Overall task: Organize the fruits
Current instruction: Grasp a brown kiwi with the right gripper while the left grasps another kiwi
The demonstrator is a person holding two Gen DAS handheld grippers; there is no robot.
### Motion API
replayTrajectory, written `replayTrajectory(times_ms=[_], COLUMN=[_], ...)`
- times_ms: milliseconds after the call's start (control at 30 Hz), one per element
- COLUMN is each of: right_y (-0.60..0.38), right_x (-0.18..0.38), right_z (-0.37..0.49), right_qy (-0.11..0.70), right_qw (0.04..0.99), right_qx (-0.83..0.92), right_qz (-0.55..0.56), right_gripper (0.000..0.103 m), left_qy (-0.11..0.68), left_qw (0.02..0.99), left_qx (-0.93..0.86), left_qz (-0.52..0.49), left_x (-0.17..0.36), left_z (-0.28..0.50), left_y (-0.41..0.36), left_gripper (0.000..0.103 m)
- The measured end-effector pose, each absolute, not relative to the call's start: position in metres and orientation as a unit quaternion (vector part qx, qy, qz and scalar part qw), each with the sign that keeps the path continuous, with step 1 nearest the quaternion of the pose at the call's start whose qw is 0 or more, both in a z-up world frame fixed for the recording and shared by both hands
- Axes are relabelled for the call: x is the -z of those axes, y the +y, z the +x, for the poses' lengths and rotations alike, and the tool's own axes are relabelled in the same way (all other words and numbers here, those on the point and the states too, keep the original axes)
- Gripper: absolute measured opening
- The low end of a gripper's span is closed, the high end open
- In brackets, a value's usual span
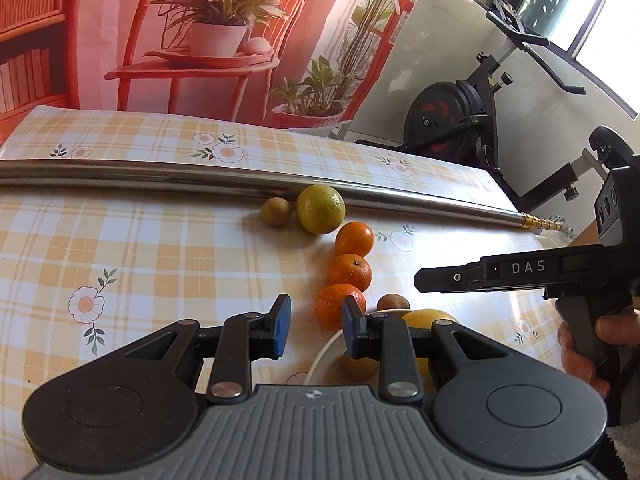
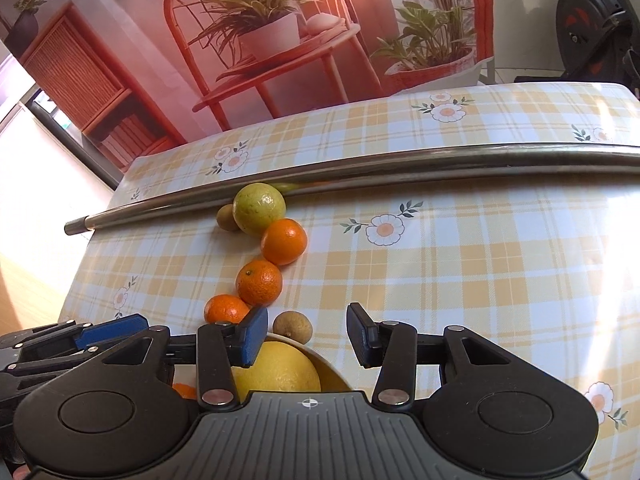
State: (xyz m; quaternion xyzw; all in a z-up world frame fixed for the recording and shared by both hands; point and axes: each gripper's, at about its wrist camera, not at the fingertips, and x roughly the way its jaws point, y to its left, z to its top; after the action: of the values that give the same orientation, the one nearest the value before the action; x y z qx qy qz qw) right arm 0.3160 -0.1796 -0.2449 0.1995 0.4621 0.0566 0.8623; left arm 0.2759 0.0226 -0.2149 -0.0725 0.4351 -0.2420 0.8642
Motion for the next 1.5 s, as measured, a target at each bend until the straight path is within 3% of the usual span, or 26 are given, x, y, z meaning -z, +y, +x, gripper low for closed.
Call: replayTrajectory(times_ms=[700,867,1300,1500], right_y=[-0.156,-0.161,-0.184,-0.200], right_x=[0.271,0.276,0.275,0.273], right_z=[0.354,0.353,0.327,0.311], right_qy=[0.541,0.539,0.502,0.473], right_qw=[0.814,0.812,0.826,0.844], right_qx=[-0.033,-0.029,-0.015,0.012], right_qz=[0.206,0.221,0.254,0.253], right_gripper=[0.032,0.023,0.023,0.023], left_qy=[0.453,0.454,0.448,0.419], left_qw=[0.858,0.858,0.865,0.881], left_qx=[0.213,0.211,0.206,0.213], left_qz=[-0.116,-0.118,-0.090,-0.060], left_x=[0.227,0.226,0.212,0.202], left_z=[0.291,0.292,0.315,0.334], left_y=[0.053,0.053,0.048,0.037], left_gripper=[0.029,0.030,0.030,0.035])
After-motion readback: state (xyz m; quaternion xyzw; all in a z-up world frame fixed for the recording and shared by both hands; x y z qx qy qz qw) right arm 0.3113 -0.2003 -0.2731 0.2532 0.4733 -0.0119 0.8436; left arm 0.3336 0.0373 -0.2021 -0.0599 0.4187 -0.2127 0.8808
